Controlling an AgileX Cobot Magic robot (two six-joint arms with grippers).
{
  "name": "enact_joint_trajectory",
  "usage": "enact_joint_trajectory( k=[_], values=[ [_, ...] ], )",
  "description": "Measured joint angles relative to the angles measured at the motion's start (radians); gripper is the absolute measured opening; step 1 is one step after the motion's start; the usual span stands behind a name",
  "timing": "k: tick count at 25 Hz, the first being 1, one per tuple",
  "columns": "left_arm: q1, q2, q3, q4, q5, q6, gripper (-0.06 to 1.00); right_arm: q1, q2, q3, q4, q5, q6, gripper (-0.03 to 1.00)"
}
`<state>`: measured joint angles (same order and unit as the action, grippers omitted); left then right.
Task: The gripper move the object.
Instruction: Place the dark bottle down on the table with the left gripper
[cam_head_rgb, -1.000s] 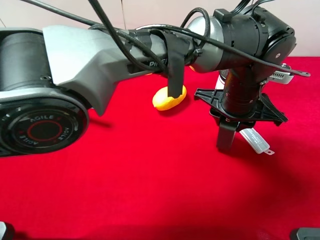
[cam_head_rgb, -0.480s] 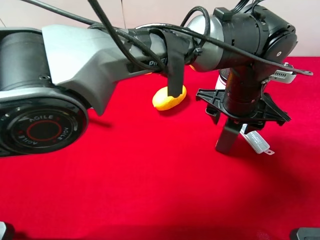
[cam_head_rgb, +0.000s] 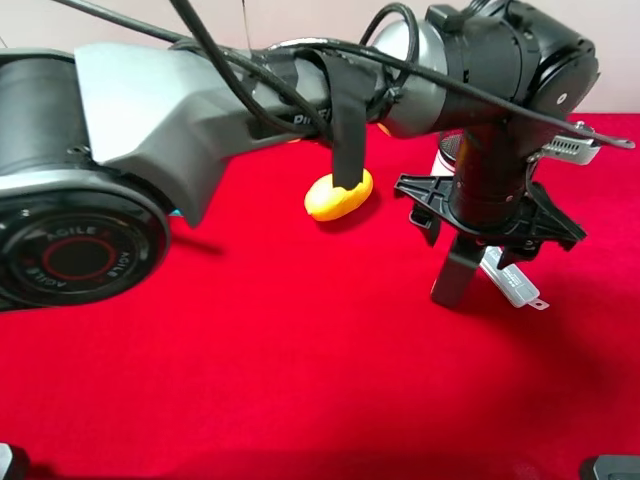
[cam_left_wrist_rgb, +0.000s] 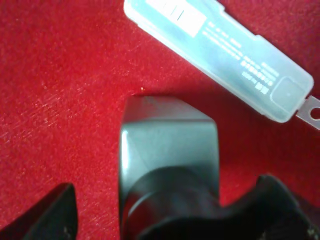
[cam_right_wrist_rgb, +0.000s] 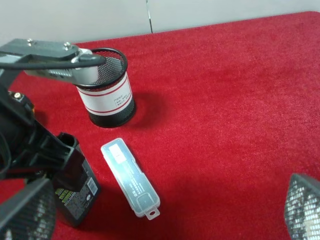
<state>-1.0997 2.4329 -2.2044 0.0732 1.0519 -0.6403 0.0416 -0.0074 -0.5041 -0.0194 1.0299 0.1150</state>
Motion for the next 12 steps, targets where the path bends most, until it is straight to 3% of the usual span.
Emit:
enact_joint_trajectory(
  k=[12],
  values=[
    [0.000, -0.081, -0.025, -0.007, 0.090, 0.027, 0.70, 0.000, 0.000, 0.000, 0.002, 0.000, 0.000, 0.69]
  ],
)
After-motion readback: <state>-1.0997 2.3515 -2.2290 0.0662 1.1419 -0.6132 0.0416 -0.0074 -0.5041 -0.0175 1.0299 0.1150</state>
